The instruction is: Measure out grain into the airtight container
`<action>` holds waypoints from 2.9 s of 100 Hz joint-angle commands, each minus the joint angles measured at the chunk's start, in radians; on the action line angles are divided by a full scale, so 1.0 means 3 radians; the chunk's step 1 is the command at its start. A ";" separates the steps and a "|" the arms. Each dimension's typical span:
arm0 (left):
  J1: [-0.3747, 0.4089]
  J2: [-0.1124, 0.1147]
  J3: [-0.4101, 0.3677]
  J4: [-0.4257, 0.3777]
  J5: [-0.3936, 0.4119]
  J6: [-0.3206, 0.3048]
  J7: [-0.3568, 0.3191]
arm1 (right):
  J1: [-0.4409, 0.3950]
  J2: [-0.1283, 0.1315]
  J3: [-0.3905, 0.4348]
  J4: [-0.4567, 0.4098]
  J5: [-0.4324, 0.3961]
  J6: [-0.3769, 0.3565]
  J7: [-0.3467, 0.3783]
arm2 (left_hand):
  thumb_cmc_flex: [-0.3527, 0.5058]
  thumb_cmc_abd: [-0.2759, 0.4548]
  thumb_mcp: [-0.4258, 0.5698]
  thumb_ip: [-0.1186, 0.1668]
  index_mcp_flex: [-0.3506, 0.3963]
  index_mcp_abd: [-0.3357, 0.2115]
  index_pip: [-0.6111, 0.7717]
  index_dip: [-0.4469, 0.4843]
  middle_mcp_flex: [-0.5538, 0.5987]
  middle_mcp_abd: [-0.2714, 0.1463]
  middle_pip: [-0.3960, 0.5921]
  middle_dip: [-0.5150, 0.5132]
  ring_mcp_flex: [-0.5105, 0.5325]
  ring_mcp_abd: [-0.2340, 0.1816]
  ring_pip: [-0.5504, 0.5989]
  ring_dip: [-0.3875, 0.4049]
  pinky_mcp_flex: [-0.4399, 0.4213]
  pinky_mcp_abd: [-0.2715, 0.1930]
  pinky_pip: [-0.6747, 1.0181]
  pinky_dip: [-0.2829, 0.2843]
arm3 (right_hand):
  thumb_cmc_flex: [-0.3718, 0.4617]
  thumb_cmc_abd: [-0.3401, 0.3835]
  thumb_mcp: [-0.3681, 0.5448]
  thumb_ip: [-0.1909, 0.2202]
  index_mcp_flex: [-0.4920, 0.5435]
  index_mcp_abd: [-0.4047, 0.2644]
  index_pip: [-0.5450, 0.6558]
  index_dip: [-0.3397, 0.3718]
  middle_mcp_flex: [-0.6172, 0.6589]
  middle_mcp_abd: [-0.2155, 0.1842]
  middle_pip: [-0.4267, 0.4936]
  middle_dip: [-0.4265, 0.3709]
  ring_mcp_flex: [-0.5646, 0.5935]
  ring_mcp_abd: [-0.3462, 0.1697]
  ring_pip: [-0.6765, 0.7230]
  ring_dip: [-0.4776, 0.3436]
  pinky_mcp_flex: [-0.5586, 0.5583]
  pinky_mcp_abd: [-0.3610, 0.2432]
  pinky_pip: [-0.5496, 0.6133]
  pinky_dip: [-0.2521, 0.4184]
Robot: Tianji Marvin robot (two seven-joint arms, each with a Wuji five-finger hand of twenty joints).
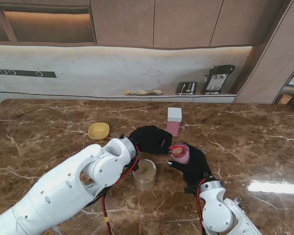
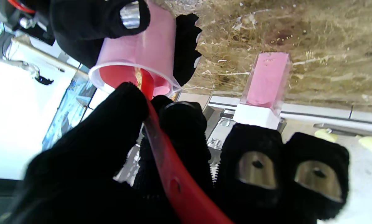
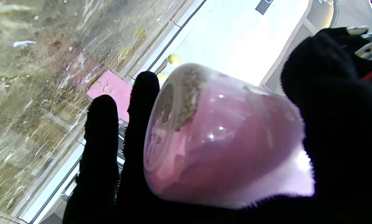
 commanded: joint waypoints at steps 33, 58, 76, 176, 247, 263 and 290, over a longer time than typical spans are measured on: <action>-0.0055 0.0052 0.0076 0.0001 0.0692 -0.0390 0.0258 | -0.0029 -0.0005 -0.0003 0.0004 0.0013 -0.0007 0.0044 | 0.0068 0.0103 0.0239 -0.0011 0.0058 -0.0362 0.0053 0.0056 0.0256 -0.0152 0.0079 0.0016 0.0096 -0.0013 0.0290 0.0005 0.0143 -0.0046 0.0481 0.0028 | 0.0131 0.0694 0.0505 -0.0130 0.0184 -0.0275 0.0041 -0.0010 0.0011 -0.0092 -0.0004 -0.0052 -0.0035 -0.0043 0.0007 0.0043 -0.0015 -0.0020 0.0010 0.0024; -0.0134 0.0092 0.0192 0.0056 0.1163 -0.0606 0.0427 | -0.0030 -0.0004 -0.0004 0.0001 0.0011 -0.0004 0.0045 | 0.0021 0.0092 0.0277 -0.0023 0.0065 -0.0404 0.0055 0.0060 0.0255 -0.0183 0.0089 0.0011 0.0097 -0.0041 0.0293 0.0000 0.0143 -0.0061 0.0481 0.0023 | 0.0130 0.0696 0.0506 -0.0129 0.0186 -0.0272 0.0041 -0.0010 0.0010 -0.0095 -0.0005 -0.0052 -0.0035 -0.0043 0.0007 0.0043 -0.0015 -0.0020 0.0010 0.0023; -0.0164 0.0089 0.0235 0.0095 0.1300 -0.0631 0.0574 | -0.0033 -0.0005 0.0002 -0.0002 0.0010 -0.0006 0.0044 | -0.0003 0.0077 0.0319 -0.0032 0.0078 -0.0418 0.0060 0.0063 0.0255 -0.0187 0.0099 0.0008 0.0097 -0.0042 0.0296 -0.0002 0.0144 -0.0077 0.0483 0.0020 | 0.0133 0.0693 0.0506 -0.0128 0.0188 -0.0272 0.0041 -0.0009 0.0012 -0.0093 -0.0004 -0.0052 -0.0034 -0.0041 0.0005 0.0042 -0.0013 -0.0022 0.0011 0.0024; 0.0358 0.0112 -0.0354 -0.0266 0.1006 -0.0375 0.0368 | -0.0048 -0.0008 0.0033 -0.0016 0.0008 0.0002 0.0024 | -0.0036 0.0082 0.0359 -0.0052 0.0063 -0.0433 0.0054 0.0067 0.0251 -0.0205 0.0102 -0.0014 0.0096 -0.0057 0.0296 -0.0018 0.0142 -0.0111 0.0491 -0.0002 | 0.0127 0.0698 0.0499 -0.0130 0.0188 -0.0275 0.0042 -0.0011 0.0011 -0.0098 -0.0004 -0.0052 -0.0034 -0.0044 0.0006 0.0043 -0.0015 -0.0022 0.0010 0.0023; 0.1037 0.0365 -0.1300 -0.1142 0.1131 0.0230 -0.1444 | -0.0046 -0.0004 0.0034 -0.0015 -0.0004 0.0001 0.0030 | 0.0026 0.0023 0.0370 0.0012 0.0119 -0.0331 0.0030 0.0020 0.0258 -0.0179 0.0100 -0.0040 0.0098 -0.0102 0.0311 -0.0032 0.0153 -0.0196 0.0574 0.0004 | 0.0134 0.0698 0.0494 -0.0130 0.0189 -0.0285 0.0050 -0.0012 0.0014 -0.0101 0.0000 -0.0051 -0.0030 -0.0048 0.0009 0.0043 -0.0009 -0.0024 0.0011 0.0022; 0.0935 0.0382 -0.1165 -0.1139 0.1169 0.0528 -0.1650 | -0.0048 -0.0002 0.0028 -0.0019 0.0001 0.0003 0.0042 | 0.0026 0.0017 0.0378 0.0020 0.0123 -0.0306 0.0026 0.0007 0.0259 -0.0174 0.0099 -0.0050 0.0098 -0.0101 0.0310 -0.0035 0.0153 -0.0197 0.0574 0.0001 | 0.0133 0.0698 0.0493 -0.0130 0.0188 -0.0289 0.0049 -0.0013 0.0015 -0.0094 0.0000 -0.0051 -0.0035 -0.0050 0.0007 0.0043 -0.0010 -0.0024 0.0011 0.0022; 0.0675 0.0399 -0.0832 -0.0931 0.1053 0.0851 -0.1701 | -0.0047 -0.0004 0.0028 -0.0019 0.0002 0.0008 0.0034 | 0.0047 0.0010 0.0379 0.0028 0.0121 -0.0266 0.0029 -0.0006 0.0260 -0.0168 0.0098 -0.0064 0.0098 -0.0105 0.0310 -0.0038 0.0153 -0.0201 0.0566 -0.0011 | 0.0132 0.0698 0.0490 -0.0131 0.0186 -0.0289 0.0051 -0.0014 0.0011 -0.0096 -0.0001 -0.0052 -0.0032 -0.0052 0.0007 0.0042 -0.0008 -0.0024 0.0010 0.0021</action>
